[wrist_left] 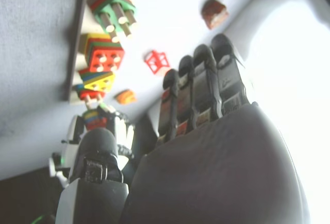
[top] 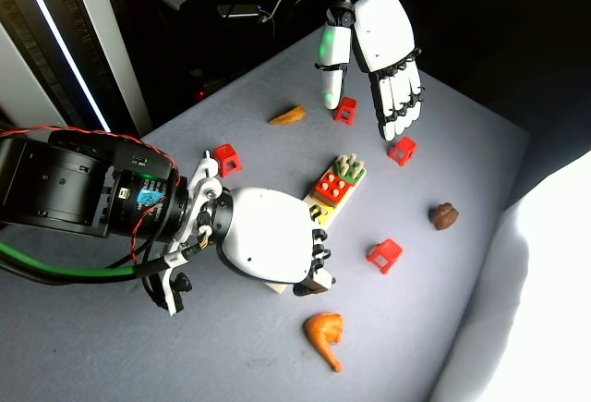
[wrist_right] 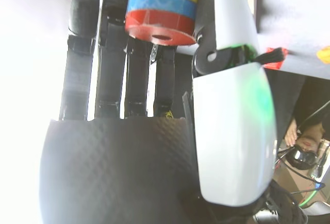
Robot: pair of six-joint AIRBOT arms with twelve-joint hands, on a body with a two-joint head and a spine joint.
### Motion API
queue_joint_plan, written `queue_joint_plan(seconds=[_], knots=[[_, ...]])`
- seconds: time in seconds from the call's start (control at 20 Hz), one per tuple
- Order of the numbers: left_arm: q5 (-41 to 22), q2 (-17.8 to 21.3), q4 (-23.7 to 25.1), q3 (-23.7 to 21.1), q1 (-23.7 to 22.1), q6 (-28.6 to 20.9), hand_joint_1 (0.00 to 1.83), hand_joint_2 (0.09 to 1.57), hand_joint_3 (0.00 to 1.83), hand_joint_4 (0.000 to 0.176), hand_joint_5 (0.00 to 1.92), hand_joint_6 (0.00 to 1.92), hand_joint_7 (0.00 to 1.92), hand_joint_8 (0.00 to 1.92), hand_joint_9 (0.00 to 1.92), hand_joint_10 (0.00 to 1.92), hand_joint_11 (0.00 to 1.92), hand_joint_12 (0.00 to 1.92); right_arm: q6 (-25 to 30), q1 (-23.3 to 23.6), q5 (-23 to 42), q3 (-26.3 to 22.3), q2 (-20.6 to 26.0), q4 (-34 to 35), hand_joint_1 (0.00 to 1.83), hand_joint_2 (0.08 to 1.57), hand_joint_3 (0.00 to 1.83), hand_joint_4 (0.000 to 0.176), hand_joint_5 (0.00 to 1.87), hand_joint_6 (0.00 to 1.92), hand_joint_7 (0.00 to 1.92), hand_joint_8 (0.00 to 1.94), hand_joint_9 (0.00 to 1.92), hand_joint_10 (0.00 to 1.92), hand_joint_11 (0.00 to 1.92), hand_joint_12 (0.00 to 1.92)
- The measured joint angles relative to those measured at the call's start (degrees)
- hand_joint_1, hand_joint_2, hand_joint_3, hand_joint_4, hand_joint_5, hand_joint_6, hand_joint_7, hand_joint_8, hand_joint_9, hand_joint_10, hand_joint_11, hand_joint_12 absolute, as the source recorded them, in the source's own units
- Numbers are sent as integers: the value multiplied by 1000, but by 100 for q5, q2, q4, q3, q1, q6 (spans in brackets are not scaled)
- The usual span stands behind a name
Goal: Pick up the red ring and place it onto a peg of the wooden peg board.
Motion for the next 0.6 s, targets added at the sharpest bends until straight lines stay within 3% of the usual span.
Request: queue_joint_plan(seconds=[0.35, 0.4, 0.45, 0.5, 0.6], knots=[[0, 0, 0, 0, 0, 0, 0, 1288, 1, 0, 139, 1, 127, 2, 93, 0, 0, 174, 2, -17, -44, -81, 63, 7, 1211, 1149, 0, 0, 940, 1153, 911, 997, 1072, 12, 630, 1193], [2, 0, 0, 0, 0, 0, 0, 1285, 0, 0, 147, 3, 136, 5, 96, 3, 0, 179, 2, -17, -81, -153, 109, 4, 1334, 1128, 4, 0, 956, 1098, 972, 889, 868, 995, 704, 1202], [0, 0, 0, 0, 0, 0, 0, 1284, 0, 0, 155, 4, 145, 5, 103, 3, 0, 196, 0, -20, -92, -210, 136, -2, 1229, 1154, 5, 0, 919, 1180, 903, 1010, 810, 732, 622, 1227], [0, 0, -2, 0, -7, 0, 0, 1284, 0, 0, 151, 1, 138, 1, 99, 1, 0, 198, 4, -33, -94, -262, 157, 2, 1209, 1164, 0, 0, 912, 1203, 887, 1029, 869, 462, 627, 1199], [4, 0, -2, 0, -31, 0, 0, 1282, 0, 0, 164, 3, 154, 4, 118, 5, 0, 241, 2, -42, -63, -278, 168, 2, 1207, 1156, 0, 0, 924, 1176, 896, 1023, 972, 220, 621, 1211]])
